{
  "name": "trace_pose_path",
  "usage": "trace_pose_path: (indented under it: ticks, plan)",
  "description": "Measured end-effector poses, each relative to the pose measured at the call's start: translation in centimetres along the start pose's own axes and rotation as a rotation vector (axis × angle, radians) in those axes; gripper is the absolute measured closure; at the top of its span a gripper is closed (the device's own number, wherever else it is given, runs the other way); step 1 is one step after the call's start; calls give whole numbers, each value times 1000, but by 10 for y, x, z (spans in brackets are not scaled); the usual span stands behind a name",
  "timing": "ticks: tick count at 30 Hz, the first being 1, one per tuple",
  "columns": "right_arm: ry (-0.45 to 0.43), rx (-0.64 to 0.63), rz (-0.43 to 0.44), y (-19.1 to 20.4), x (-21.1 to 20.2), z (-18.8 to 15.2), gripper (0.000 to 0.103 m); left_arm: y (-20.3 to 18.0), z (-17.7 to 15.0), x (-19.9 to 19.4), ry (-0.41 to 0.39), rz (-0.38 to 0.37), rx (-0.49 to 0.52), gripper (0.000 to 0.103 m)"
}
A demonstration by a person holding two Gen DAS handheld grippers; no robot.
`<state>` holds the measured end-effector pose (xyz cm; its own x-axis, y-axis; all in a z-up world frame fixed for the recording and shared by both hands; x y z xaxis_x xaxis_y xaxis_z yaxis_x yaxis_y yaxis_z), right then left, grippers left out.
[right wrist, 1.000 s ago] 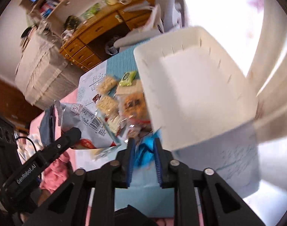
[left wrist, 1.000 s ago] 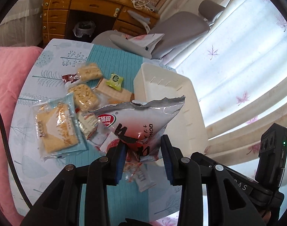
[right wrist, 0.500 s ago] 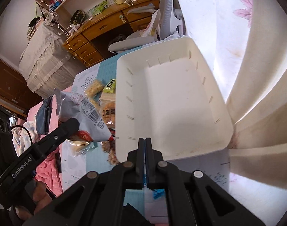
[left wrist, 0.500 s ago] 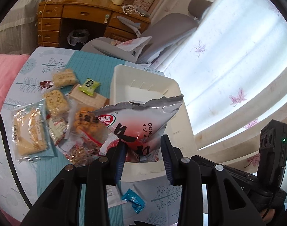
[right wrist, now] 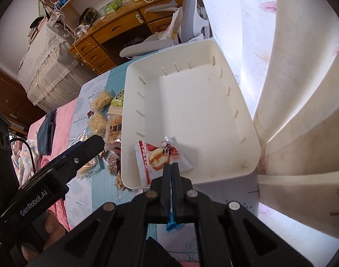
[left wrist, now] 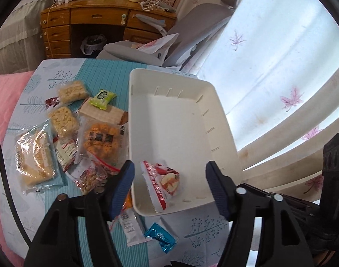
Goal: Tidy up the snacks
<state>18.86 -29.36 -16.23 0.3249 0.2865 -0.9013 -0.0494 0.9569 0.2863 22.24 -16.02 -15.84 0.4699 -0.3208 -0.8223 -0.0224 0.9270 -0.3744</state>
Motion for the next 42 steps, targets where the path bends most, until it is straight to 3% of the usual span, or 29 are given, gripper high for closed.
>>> trace_pose_path:
  ticks: [14, 21, 24, 35, 38, 42]
  plan:
    - [28, 51, -50, 23, 15, -30, 102, 100, -18, -21, 81, 134, -83, 24]
    - [-11, 78, -89, 38, 31, -53, 101, 147, -21, -35, 130, 181, -42, 18]
    - [-21, 103, -108, 40, 41, -66, 93, 168, -20, -34, 167, 216, -19, 15]
    - [-29, 160, -191, 38, 76, -102, 42, 246, -12, 5, 338, 345, 35, 15]
    - [-23, 112, -233, 41, 87, -109, 33, 263, -10, 19, 395, 356, 37, 15]
    - [-7, -7, -284, 50, 102, -117, 31, 287, -10, 42, 479, 366, -3, 14]
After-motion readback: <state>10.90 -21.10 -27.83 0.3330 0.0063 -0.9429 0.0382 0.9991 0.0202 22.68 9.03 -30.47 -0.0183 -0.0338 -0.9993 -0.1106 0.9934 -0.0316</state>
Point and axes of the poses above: each gripper's, at about its wrist camera, not at the fingertips, and x roughly the way its jaws point, y to its left, z to its top, the point moved 7 cm from there along x, roughly the way its jaws point, and after that the axes turned 3 degrees about -x, right-handed, at the moved point
